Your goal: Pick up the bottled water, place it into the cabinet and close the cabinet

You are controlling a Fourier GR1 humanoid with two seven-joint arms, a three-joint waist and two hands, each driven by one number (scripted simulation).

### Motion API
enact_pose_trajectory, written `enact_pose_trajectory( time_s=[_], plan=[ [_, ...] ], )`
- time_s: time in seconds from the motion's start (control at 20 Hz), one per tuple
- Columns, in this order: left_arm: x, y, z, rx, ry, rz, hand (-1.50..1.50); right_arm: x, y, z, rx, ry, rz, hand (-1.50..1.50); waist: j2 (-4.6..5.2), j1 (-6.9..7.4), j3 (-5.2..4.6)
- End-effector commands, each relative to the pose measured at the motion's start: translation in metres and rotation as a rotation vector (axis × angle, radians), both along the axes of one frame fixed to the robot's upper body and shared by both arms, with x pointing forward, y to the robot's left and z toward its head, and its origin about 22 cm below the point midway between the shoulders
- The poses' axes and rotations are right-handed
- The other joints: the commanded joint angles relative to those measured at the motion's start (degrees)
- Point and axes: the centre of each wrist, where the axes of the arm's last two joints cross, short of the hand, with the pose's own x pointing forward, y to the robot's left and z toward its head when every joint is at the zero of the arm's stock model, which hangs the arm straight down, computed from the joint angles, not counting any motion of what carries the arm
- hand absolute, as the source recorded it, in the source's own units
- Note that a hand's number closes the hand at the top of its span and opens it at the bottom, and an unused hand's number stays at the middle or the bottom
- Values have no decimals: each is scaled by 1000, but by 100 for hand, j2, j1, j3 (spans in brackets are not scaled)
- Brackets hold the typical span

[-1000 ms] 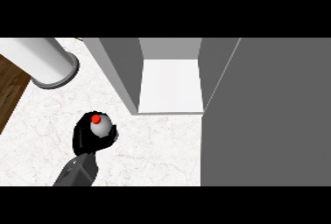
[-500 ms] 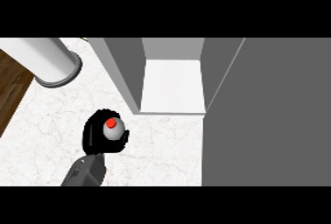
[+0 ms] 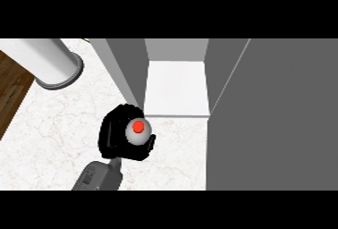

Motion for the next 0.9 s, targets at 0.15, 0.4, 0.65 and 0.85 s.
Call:
enact_pose_trajectory(
  time_s=[0.15, 0.4, 0.65, 0.85],
  plan=[
    [-18, -62, 60, 24, 9, -47, 150, -2, -4, 26, -5, -55, 47, -150, 23, -127, -3],
    [-15, -90, 108, 71, 14, -18, 150, 4, 6, 25, 21, -65, 27, -150, 33, -113, -3],
    [5, -115, 144, 90, 2, 59, 150, 10, 15, 31, 16, -67, 32, -150, 53, -146, -5],
    [7, -134, 141, 148, -33, 123, 150, 10, 4, 28, -17, -82, 46, -150, 46, -207, -4]
  ],
)
